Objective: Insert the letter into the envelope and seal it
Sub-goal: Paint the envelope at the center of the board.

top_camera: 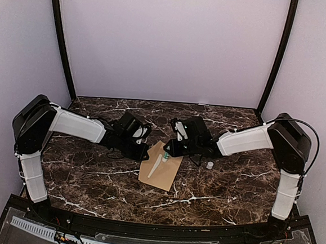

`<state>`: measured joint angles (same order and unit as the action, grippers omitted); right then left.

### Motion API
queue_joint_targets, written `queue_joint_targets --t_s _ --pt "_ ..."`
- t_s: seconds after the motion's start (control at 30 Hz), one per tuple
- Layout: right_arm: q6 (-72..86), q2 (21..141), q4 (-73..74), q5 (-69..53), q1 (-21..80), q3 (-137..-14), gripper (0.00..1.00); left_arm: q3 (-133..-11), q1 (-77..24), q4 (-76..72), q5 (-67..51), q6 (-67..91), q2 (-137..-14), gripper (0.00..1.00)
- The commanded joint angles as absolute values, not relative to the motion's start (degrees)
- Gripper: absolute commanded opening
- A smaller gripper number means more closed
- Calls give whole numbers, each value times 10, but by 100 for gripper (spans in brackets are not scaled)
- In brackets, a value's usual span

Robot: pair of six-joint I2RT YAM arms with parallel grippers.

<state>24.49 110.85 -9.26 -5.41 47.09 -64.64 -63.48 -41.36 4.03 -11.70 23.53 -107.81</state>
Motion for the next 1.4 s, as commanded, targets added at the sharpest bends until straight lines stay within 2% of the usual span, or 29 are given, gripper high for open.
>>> queue_joint_targets --t_s 0.0,0.87,1.13,1.37 --pt "257 1090 -64 -71 487 -631 0 -650 -413 32 -114 230 -1076 0" --pt "274 1067 -58 -86 511 -628 0 -644 -413 25 -118 234 -1076 0" --pt "286 1000 -77 -118 511 -639 0 -639 -413 30 -112 234 -1073 0" --pt "283 936 -79 -67 502 -627 0 -623 -412 38 -89 243 -1051 0"
